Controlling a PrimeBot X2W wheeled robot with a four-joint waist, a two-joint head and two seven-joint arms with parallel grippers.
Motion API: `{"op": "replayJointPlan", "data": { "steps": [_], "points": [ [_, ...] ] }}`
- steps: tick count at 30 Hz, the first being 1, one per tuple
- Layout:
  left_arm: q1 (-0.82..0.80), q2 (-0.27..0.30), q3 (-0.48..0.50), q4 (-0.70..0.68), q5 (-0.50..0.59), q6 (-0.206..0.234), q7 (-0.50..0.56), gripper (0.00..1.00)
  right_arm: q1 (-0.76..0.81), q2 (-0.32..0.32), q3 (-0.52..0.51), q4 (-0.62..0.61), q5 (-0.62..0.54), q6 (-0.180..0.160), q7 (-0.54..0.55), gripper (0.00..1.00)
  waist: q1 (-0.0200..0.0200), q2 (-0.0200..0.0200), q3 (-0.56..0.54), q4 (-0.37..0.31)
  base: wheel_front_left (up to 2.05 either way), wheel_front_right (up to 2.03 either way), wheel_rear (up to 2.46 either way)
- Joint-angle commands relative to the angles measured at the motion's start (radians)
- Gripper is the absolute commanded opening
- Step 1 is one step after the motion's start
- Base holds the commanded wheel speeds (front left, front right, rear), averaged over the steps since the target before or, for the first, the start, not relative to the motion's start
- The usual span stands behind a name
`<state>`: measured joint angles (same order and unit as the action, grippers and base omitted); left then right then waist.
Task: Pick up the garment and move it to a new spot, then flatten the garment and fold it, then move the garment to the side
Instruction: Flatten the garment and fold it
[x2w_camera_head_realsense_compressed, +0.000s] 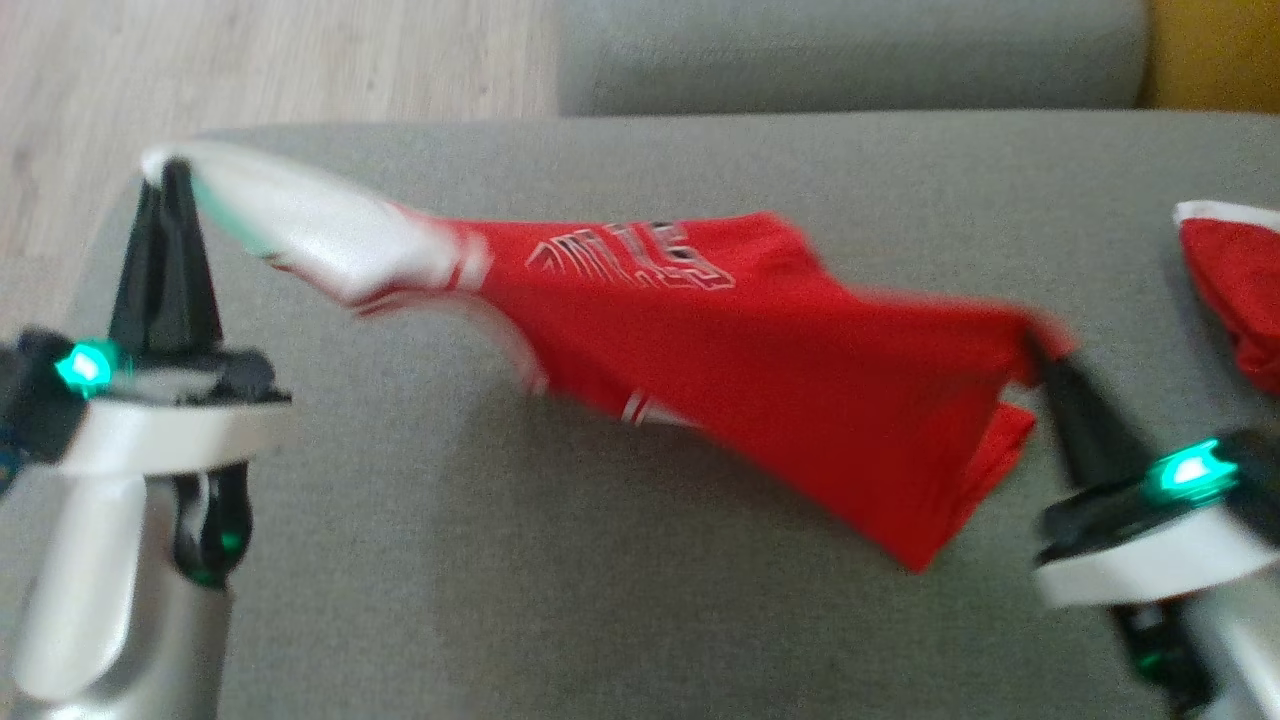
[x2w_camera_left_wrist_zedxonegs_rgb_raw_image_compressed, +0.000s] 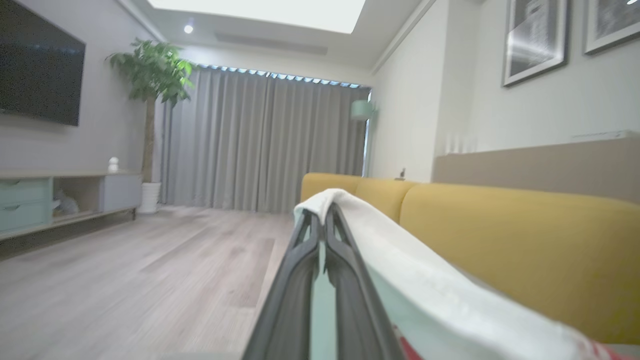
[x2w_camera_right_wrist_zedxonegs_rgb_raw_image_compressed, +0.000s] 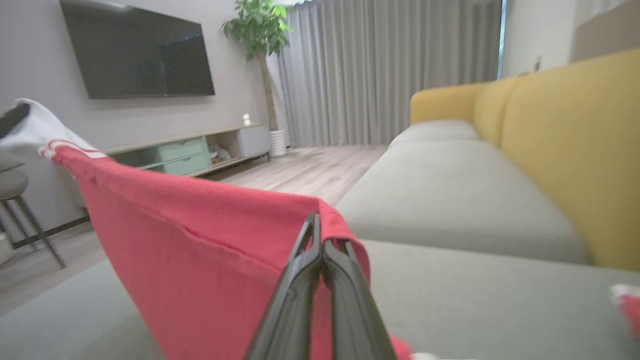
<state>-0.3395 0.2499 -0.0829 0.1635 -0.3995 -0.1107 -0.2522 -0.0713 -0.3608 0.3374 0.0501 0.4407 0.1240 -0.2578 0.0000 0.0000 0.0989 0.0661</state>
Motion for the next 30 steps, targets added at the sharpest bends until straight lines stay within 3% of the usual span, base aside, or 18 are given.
{"op": "replayJointPlan", "data": {
  "steps": [1,10,15,18,23,30],
  "points": [
    [-0.091,0.046,0.027,-0.062,-0.016,-0.008,-0.008,0.00,-0.025,-0.056,-0.038,-0.064,0.015,0.007,-0.004,0.00,0.0000,0.0000,-0.045,-0.017,0.00,0.00,0.00],
    [-0.359,0.087,-0.073,-0.217,-0.165,-0.019,0.082,0.00,-0.124,-0.241,-0.283,-0.305,0.137,0.007,0.071,0.00,0.0000,0.0000,-0.118,-0.035,0.00,0.00,0.00],
    [-0.489,0.109,-0.118,-0.229,-0.209,-0.020,0.128,0.00,-0.209,-0.309,-0.326,-0.330,0.175,0.007,0.144,0.00,0.0000,0.0000,-0.119,-0.047,0.00,0.00,0.00],
    [-0.524,0.112,-0.150,-0.183,-0.232,-0.020,0.169,0.00,-0.243,-0.320,-0.297,-0.283,0.199,0.007,0.193,0.00,0.0000,0.0000,-0.106,-0.050,0.00,0.00,0.00],
    [-0.510,0.083,-0.221,-0.041,-0.297,-0.020,0.256,0.00,-0.279,-0.300,-0.145,-0.121,0.259,0.007,0.287,0.00,0.0000,0.0000,-0.043,-0.046,0.00,0.00,0.00],
    [-0.537,0.056,-0.339,0.140,-0.336,-0.020,0.223,0.00,-0.400,-0.217,0.075,0.153,0.354,0.007,0.326,0.00,0.0000,0.0000,0.116,-0.026,0.00,0.00,0.00]
  ]
}}
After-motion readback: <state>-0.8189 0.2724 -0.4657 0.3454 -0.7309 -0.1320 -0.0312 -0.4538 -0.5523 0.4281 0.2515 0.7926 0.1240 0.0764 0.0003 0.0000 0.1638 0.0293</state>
